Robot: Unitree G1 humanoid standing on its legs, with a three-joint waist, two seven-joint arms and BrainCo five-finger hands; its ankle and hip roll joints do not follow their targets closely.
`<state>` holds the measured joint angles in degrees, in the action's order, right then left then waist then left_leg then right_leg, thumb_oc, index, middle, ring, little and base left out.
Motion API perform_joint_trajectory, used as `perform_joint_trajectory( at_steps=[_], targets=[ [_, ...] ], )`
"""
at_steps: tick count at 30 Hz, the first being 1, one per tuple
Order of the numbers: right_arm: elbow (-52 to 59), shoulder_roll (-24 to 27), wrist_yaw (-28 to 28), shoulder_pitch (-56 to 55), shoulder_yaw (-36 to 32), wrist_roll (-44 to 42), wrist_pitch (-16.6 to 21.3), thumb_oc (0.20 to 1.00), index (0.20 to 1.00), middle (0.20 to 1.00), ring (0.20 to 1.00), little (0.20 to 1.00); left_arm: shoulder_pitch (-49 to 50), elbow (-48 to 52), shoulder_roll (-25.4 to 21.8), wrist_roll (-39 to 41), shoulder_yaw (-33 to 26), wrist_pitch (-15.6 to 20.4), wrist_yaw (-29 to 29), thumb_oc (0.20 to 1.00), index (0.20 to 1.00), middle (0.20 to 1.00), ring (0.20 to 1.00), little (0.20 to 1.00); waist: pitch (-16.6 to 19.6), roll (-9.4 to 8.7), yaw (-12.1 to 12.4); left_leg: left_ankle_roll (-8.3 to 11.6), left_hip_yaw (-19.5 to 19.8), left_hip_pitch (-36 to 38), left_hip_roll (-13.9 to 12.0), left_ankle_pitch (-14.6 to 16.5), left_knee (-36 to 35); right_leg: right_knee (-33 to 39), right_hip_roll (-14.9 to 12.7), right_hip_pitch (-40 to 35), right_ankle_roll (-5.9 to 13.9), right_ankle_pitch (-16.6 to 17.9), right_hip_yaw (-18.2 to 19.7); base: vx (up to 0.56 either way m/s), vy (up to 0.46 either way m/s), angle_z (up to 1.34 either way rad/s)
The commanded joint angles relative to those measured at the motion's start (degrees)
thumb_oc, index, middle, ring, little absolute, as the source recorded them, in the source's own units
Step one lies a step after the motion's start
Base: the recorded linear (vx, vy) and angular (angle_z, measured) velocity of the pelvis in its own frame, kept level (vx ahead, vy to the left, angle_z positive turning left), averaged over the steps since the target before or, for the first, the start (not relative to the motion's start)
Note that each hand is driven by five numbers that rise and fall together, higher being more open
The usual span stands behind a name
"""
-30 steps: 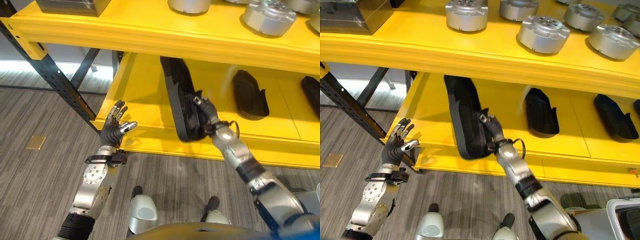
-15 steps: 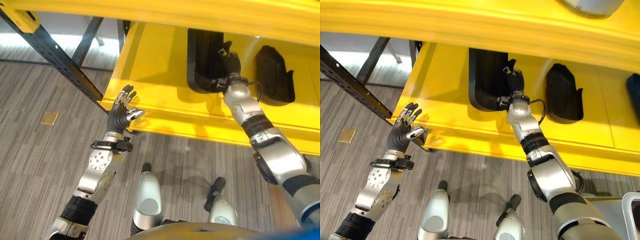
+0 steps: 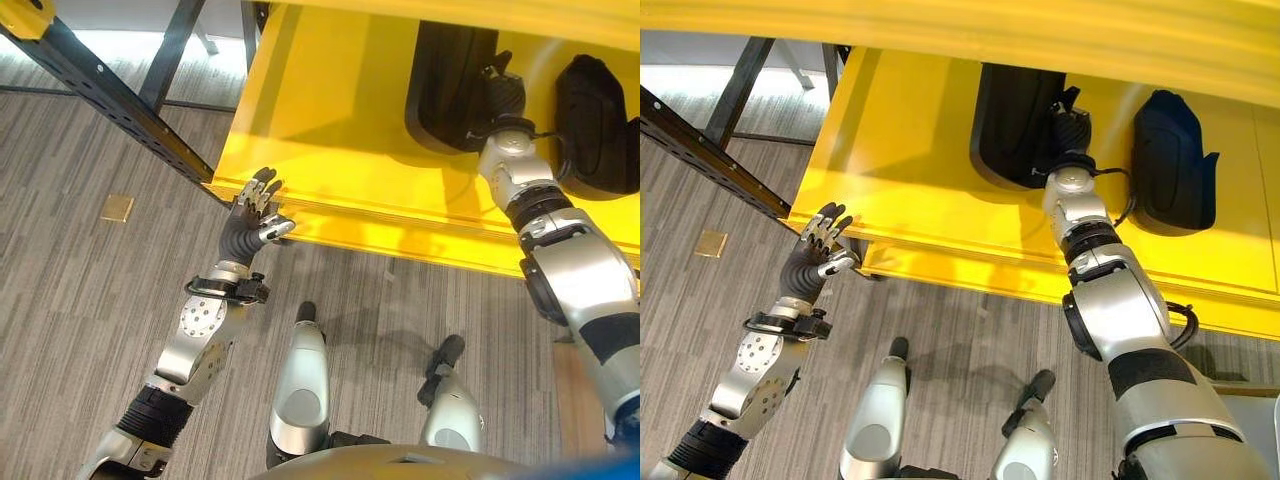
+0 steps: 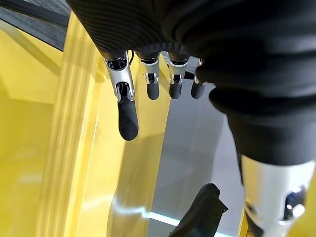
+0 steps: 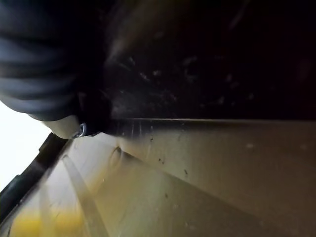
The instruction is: Move parts from the plastic box to the shelf.
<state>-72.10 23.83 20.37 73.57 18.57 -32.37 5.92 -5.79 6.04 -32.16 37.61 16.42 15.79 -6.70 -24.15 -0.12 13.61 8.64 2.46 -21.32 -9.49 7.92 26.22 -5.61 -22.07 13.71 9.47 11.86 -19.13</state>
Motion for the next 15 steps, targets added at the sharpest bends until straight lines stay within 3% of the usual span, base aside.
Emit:
perform_joint_trajectory(
  at_steps=[1,6,15],
  targets=[
    [3.42,4.12,0.30,8.27,2.69,0.68,3.34,0.200,0.200,0.200,0.200,0.200,-0.57,7.09,-1.32,0.00,0.44,4.42,-0.64,1.000,1.000,1.000,1.000,1.000,0.70,1.51,1.21,-5.02,-0.95,0.91,3.89,-2.08,-5.66,-12.84,1.11,1.08,-0.22,-11.08,-1.15,0.01,-0.010,0.03],
    [1.72,6.35,-0.10,8.78,3.85,1.86,3.05,0.200,0.200,0.200,0.200,0.200,-1.70,6.65,-1.38,-0.51,0.52,4.91,-1.46,1.000,1.000,1.000,1.000,1.000,0.23,2.11,1.66,-4.90,-0.68,-0.20,3.93,-2.52,-5.94,-13.00,1.16,2.00,-0.17,-11.28,-1.48,0.00,-0.006,0.03],
    [0.84,5.83,-0.52,9.00,6.52,5.38,2.05,0.200,0.200,0.200,0.200,0.200,-1.81,6.86,-1.05,-0.52,0.31,5.28,-2.12,1.000,1.000,1.000,1.000,1.000,-0.57,2.20,1.60,-4.89,-0.51,-1.27,3.89,-2.64,-5.68,-13.34,1.24,3.00,-0.25,-11.26,-1.51,0.00,-0.002,0.00]
  ],
)
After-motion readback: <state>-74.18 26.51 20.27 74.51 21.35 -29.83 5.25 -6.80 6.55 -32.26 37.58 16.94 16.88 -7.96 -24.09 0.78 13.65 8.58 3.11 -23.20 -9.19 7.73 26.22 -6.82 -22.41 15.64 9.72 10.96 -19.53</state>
